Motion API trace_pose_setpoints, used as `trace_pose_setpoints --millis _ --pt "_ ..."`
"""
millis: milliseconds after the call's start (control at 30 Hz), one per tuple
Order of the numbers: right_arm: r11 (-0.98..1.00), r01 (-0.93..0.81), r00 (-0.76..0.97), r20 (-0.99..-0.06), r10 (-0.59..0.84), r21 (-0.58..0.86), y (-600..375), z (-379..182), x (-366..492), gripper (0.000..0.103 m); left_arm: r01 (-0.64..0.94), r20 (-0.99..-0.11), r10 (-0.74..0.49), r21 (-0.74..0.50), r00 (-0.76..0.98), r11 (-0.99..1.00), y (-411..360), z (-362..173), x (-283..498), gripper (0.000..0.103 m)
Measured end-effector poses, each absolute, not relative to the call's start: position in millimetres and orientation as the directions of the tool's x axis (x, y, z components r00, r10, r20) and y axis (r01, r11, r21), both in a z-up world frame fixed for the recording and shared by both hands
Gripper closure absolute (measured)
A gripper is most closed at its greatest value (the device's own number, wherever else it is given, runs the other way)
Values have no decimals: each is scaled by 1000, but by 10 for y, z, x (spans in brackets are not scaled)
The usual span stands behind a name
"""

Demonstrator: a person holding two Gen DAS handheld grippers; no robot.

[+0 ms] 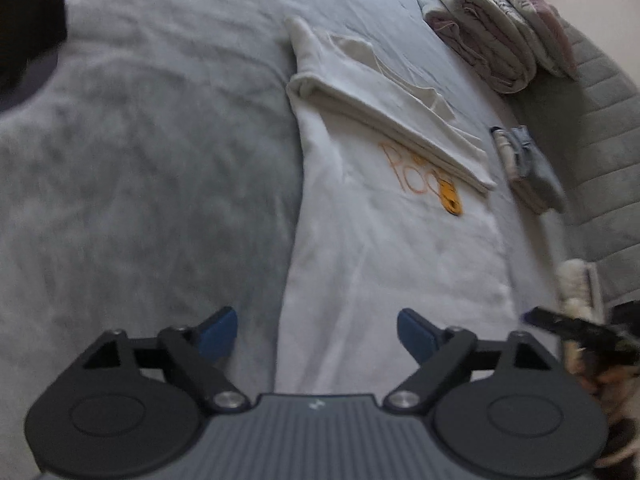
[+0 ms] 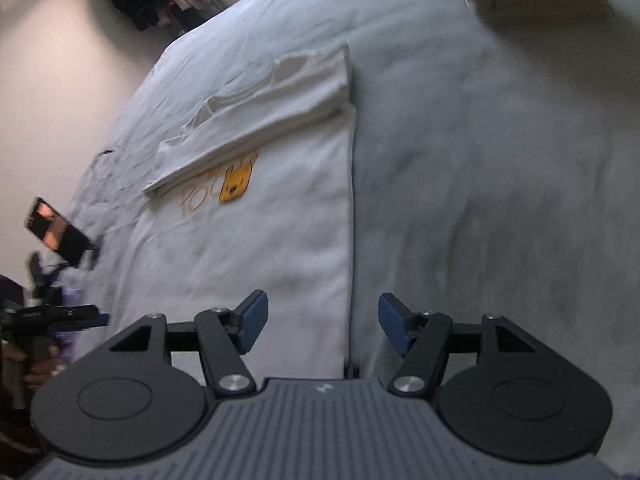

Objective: Fold clothes

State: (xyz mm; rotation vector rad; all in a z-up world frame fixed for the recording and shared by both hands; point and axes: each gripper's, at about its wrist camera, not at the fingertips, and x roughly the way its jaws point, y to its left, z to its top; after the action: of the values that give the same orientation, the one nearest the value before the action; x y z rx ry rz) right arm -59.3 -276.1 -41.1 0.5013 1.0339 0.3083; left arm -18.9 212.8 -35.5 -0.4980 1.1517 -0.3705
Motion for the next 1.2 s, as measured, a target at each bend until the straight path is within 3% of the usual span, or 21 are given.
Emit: trace_pose_setpoints --millis 267,467,767,1100,1167,1200 --pt "694 -23 357 -643 678 719 -3058 -637 -813 35 24 -556 -776 -808 296 588 2516 -676 -450 10" --pt "589 -26 280 -560 780 808 -3156 -783 -947 35 95 -433 -865 -879 252 468 2540 -814 -574 10" --pt "526 -86 217 -499 839 846 -2970 -861 -1002 35 182 -406 -893 -880 197 440 2330 -837 -634 13" --pt "484 -122 182 -460 869 866 -2810 -895 -969 36 168 -419 -899 -885 126 435 2132 -937 -582 43" --pt "476 -117 181 -452 873 872 -2823 -912 -978 41 154 -422 -898 -886 124 438 2129 -960 -573 52" --pt "473 -111 183 -450 874 874 -2835 -921 -982 48 145 -422 -898 -887 127 438 2144 -972 -574 57"
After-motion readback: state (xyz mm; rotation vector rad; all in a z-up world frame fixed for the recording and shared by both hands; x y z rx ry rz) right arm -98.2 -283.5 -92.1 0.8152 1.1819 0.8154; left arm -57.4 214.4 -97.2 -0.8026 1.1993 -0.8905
